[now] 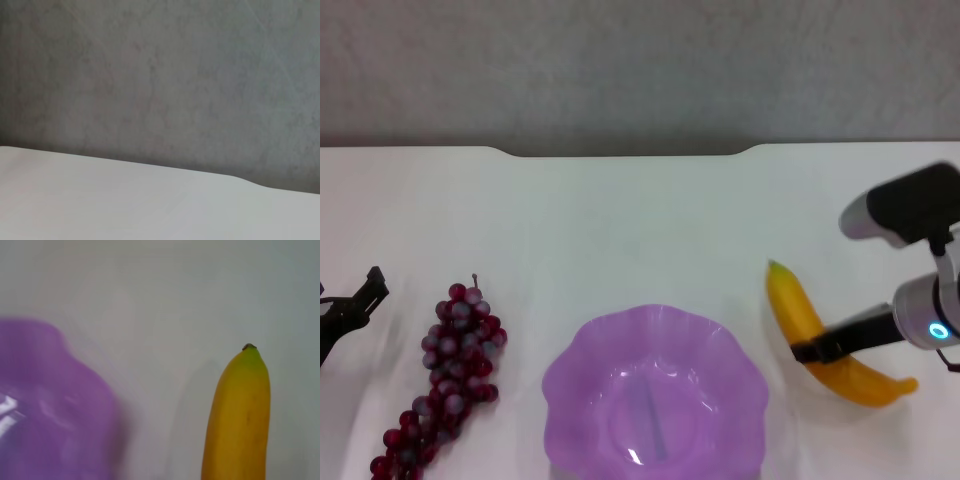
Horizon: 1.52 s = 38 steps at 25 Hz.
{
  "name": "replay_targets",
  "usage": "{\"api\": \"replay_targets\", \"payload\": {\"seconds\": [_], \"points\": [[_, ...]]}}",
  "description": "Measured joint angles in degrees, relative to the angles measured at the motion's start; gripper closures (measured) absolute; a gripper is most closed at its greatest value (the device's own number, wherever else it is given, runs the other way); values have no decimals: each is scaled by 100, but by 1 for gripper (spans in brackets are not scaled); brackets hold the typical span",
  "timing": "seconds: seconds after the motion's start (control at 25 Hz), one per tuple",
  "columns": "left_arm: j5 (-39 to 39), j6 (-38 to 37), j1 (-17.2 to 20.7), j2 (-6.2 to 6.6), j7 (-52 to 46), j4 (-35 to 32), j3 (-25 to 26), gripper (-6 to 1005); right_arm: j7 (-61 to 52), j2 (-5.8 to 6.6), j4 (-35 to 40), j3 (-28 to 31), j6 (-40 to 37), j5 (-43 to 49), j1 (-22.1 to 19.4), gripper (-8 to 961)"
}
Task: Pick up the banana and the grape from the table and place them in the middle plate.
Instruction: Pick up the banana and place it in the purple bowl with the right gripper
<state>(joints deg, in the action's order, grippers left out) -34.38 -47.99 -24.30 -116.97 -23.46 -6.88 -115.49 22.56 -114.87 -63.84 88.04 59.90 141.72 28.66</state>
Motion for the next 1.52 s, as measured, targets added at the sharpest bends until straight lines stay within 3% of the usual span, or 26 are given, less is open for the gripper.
{"api": "replay_targets", "payload": {"seconds": [0.16, 0.28, 0.84, 1.44, 1.52], "points": [[-2, 0, 4, 4, 0, 0, 0, 108, 345, 14, -1199, 56, 487, -545, -429, 457], [-4, 0, -1, 6, 0, -1, 0, 108, 612, 8, -1460, 30, 646, -907, -489, 454], [-7, 0, -39, 8, 0, -25, 0, 108, 1471, -10, -231, -545, 548, -2265, 339, 440], [-7, 0, -57, 8, 0, -24, -9, 108, 2050, -16, 346, -729, 55, -2497, 499, 425], [-7, 0, -57, 5, 0, -24, -15, 108, 2165, -17, 348, -782, -72, -2595, 484, 386]]}}
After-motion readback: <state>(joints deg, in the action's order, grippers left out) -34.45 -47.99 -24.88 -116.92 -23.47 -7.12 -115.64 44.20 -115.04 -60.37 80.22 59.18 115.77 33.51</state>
